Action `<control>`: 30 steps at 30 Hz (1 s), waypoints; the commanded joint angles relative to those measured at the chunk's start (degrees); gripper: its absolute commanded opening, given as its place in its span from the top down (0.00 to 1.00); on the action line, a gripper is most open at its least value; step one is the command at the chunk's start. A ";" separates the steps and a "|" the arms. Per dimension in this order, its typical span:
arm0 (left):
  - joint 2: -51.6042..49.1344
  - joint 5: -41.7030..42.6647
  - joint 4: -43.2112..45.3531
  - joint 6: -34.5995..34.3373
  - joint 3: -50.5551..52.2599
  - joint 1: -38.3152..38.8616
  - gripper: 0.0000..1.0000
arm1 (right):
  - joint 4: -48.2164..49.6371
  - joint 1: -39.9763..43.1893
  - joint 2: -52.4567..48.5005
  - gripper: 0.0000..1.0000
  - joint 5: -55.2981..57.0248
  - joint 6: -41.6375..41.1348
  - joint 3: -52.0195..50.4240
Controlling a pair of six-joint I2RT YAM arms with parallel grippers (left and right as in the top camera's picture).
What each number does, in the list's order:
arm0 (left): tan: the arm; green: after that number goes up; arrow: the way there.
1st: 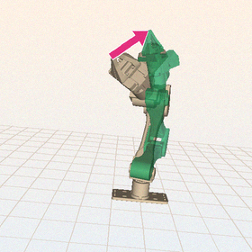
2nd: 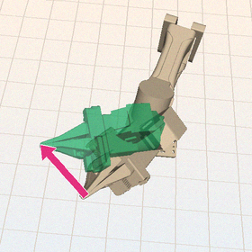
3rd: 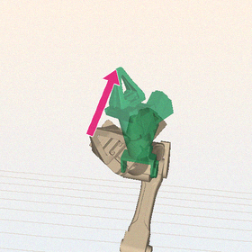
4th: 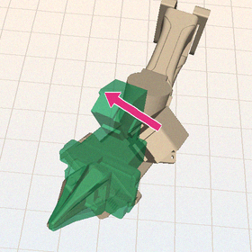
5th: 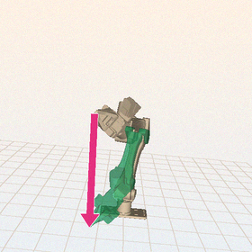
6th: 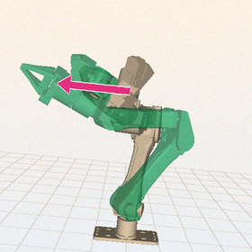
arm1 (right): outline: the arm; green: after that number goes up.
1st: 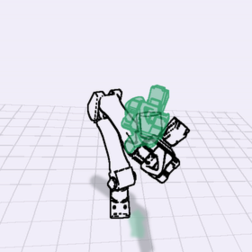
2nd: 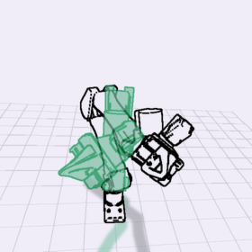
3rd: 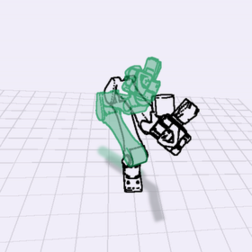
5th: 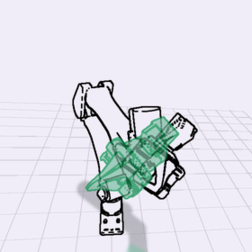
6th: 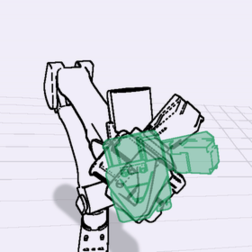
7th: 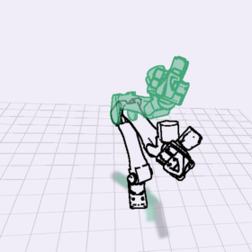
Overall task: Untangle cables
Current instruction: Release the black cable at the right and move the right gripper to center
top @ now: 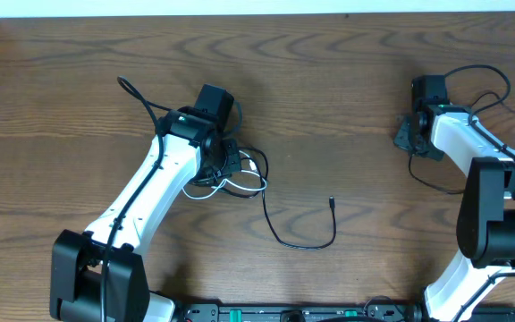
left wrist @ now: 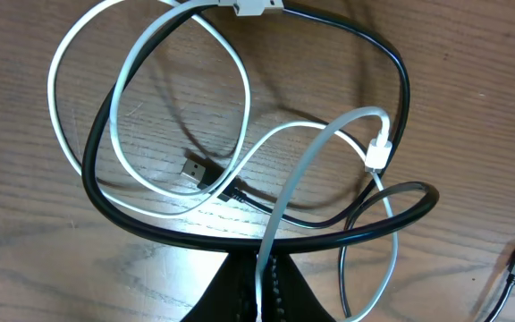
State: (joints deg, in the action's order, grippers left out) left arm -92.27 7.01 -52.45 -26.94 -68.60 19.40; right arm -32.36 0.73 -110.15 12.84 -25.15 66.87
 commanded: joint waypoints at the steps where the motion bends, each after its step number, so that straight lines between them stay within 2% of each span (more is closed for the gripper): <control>1: -0.33 -0.09 -0.26 0.72 0.13 0.20 0.92 | -0.11 0.52 5.27 0.99 0.59 4.04 1.03; 11: -0.33 -0.09 -0.50 0.72 0.13 0.35 0.93 | 3.63 10.29 22.25 0.99 10.36 5.77 3.72; 15: -0.33 -0.09 -0.90 0.72 0.13 0.35 0.93 | 4.61 16.85 26.23 0.99 16.31 -0.46 3.72; 18: -0.33 -0.09 -1.25 0.74 0.13 0.35 0.92 | 4.48 23.06 26.67 0.98 16.39 -4.55 3.72; 19: -0.33 -0.09 -1.29 0.74 0.13 0.35 0.92 | 4.04 25.09 26.53 0.94 15.63 -5.51 3.67; 21: -0.33 -0.09 -1.33 0.72 0.13 0.35 0.92 | 2.99 28.35 26.18 0.77 13.60 -7.19 3.67; 23: -0.33 -0.09 -1.29 0.72 0.13 0.35 0.92 | 2.69 31.23 25.79 0.53 9.51 -7.41 3.63; 25: -0.33 -0.09 -1.29 0.74 0.13 0.35 0.92 | 2.08 33.48 25.62 0.41 4.07 -7.39 3.63; 26: -0.33 -0.09 -1.29 0.72 0.13 0.35 0.92 | 1.75 34.32 25.59 0.37 1.77 -7.41 3.63; 30: -0.33 -0.09 -1.31 0.72 0.13 0.35 0.92 | 1.31 35.65 25.46 0.36 -5.44 -7.41 3.56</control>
State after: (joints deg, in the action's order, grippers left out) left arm -92.27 7.18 -53.58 -26.94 -68.60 19.64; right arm -30.81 35.99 -84.16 15.31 -31.35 70.24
